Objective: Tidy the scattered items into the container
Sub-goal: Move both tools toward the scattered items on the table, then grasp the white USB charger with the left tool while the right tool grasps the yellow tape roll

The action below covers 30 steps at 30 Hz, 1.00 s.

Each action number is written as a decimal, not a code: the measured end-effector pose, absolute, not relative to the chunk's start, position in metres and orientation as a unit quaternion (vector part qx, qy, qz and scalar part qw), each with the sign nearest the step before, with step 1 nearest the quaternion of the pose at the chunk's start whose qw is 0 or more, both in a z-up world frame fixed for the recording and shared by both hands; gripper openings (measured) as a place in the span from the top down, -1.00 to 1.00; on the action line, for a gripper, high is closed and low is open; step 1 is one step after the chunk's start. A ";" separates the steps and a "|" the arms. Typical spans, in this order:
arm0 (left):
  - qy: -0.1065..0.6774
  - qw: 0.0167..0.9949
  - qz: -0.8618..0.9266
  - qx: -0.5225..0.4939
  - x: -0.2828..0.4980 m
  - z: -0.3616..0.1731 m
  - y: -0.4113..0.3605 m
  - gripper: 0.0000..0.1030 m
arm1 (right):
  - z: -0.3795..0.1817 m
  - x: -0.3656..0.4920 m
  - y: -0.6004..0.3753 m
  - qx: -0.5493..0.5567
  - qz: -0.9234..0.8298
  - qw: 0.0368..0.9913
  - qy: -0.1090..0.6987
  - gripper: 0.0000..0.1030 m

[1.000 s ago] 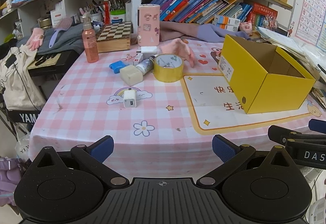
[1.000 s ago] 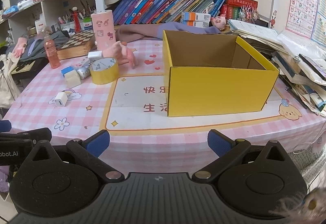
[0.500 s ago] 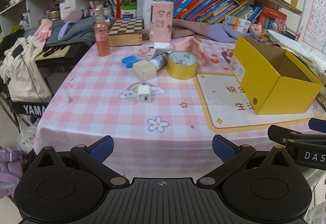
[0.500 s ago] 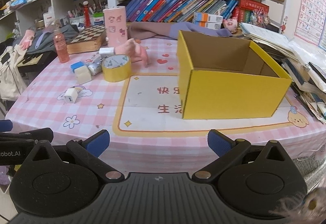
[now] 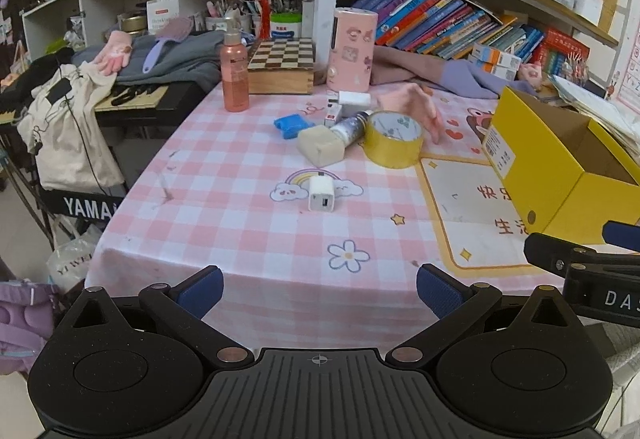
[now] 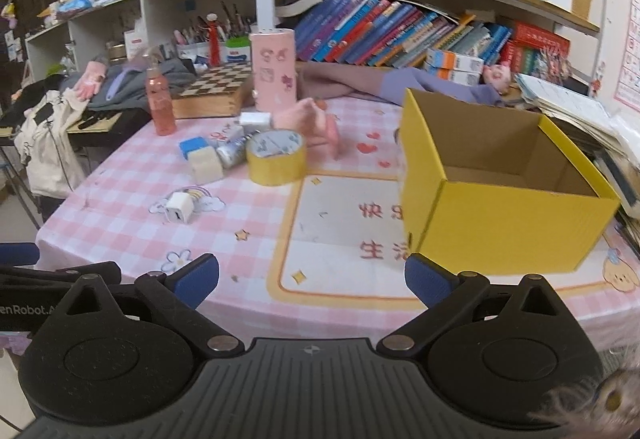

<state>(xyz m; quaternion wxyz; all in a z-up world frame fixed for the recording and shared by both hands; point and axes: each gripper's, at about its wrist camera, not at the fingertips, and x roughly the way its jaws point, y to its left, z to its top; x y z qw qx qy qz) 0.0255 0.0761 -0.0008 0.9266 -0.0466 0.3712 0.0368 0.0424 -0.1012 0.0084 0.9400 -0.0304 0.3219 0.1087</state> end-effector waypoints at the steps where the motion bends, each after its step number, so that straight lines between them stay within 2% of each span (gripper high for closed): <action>1: 0.371 0.927 0.038 -0.046 0.028 -0.001 0.077 -1.00 | 0.008 0.046 -0.101 -0.031 0.111 0.940 0.322 -0.97; 30: 0.431 0.899 0.060 -0.044 0.155 -0.037 0.080 -0.94 | -0.016 0.219 -0.077 -0.029 0.148 0.918 0.368 -0.98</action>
